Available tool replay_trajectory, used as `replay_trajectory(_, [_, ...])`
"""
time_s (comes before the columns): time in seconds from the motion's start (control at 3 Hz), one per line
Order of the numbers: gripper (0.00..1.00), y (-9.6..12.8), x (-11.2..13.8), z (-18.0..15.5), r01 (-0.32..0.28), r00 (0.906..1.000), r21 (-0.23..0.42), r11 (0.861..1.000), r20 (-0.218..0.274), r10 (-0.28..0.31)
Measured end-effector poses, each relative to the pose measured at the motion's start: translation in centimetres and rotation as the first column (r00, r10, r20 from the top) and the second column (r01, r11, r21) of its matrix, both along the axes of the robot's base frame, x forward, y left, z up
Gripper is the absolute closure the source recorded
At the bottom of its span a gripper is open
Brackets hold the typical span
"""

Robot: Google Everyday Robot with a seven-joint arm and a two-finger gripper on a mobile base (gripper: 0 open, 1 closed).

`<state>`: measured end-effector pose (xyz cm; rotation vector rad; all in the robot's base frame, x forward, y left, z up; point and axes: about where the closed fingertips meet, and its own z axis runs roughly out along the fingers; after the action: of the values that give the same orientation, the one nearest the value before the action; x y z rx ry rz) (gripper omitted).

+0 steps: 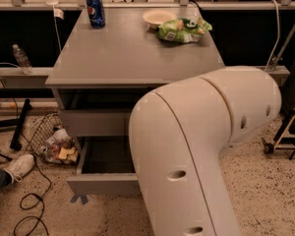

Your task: Open middle drawer

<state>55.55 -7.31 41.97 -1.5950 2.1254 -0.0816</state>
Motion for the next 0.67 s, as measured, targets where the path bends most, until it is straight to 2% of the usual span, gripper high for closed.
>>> replay_trajectory(0.33, [0.04, 0.08, 0.00, -0.03, -0.001, 1.0000, 0.000, 1.000, -0.001, 0.001])
replay_trajectory(0.67, [0.00, 0.11, 0.00, -0.05, -0.002, 1.0000, 0.000, 1.000, -0.001, 0.002])
